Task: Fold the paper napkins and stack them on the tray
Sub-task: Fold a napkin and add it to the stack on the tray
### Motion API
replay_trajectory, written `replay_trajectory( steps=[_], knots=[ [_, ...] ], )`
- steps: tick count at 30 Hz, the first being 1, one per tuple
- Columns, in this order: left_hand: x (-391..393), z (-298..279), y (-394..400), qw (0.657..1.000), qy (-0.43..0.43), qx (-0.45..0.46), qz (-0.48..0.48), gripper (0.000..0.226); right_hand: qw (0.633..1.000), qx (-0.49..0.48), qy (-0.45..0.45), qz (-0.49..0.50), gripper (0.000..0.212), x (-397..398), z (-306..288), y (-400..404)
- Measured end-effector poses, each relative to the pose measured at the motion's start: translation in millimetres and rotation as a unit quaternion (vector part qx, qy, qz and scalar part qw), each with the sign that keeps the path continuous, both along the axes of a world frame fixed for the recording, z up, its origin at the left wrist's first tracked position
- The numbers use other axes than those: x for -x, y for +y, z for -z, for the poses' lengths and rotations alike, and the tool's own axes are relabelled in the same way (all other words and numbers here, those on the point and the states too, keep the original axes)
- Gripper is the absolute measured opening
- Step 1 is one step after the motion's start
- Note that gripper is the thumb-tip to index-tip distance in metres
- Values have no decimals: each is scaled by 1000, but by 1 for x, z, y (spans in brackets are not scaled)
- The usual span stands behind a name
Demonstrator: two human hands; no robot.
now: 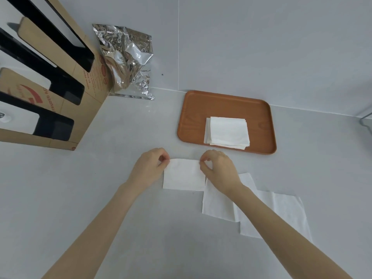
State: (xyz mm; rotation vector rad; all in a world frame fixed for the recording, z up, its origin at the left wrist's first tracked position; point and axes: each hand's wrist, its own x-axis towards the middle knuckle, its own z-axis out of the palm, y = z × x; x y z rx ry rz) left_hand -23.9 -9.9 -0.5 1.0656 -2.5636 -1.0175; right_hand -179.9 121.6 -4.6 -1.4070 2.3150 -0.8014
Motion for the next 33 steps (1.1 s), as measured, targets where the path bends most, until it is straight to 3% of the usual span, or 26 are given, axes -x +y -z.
replay_trajectory(
  steps=[3,7,12,16,25,33],
  knots=[
    [15,-33,-3,997,71,-37,1,12,994,38,-99,30,5,20,-32,6],
    [46,-68,-3,988,138,-71,11,19,980,89,-165,72,17,53,-72,15],
    [102,-75,-15,971,172,-165,31,15,947,149,-247,140,17,104,-90,19],
    [142,-59,-26,974,150,-168,18,10,937,155,-253,182,23,134,-75,5],
    [192,6,-48,994,39,-105,-2,9,948,53,-220,222,20,174,5,-26],
    [194,7,-42,999,30,-15,-2,16,966,55,-127,219,11,170,9,-28]
  ],
)
